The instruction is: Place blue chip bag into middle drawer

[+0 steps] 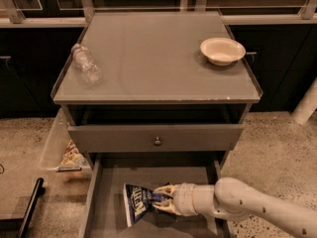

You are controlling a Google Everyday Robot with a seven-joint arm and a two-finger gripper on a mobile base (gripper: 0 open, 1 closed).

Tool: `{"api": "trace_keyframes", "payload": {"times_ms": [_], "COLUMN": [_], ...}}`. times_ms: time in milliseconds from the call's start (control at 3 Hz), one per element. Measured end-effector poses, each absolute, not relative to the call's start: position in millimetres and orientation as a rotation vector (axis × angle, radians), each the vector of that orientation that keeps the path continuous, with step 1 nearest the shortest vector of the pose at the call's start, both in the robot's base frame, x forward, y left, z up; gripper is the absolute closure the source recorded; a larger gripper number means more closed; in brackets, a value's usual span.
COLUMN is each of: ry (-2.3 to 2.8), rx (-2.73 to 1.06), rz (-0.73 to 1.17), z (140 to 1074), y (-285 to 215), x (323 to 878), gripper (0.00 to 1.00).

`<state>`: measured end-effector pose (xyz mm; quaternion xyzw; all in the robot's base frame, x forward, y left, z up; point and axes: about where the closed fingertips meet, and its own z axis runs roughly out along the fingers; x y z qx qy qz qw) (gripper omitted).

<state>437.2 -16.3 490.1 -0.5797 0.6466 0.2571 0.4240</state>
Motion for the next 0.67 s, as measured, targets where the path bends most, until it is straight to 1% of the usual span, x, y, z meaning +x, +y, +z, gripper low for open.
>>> {"api": "trace_keyframes", "payload": {"times_ms": [333,667], "ry": [1.638,1.679], "rx": [-1.476,-1.468], "rz": [0.598,0.514], "z": [487.4,477.5], "y": [-17.3,-41.4], "x": [441.8,458.9], "gripper": [1.00,1.00]}}
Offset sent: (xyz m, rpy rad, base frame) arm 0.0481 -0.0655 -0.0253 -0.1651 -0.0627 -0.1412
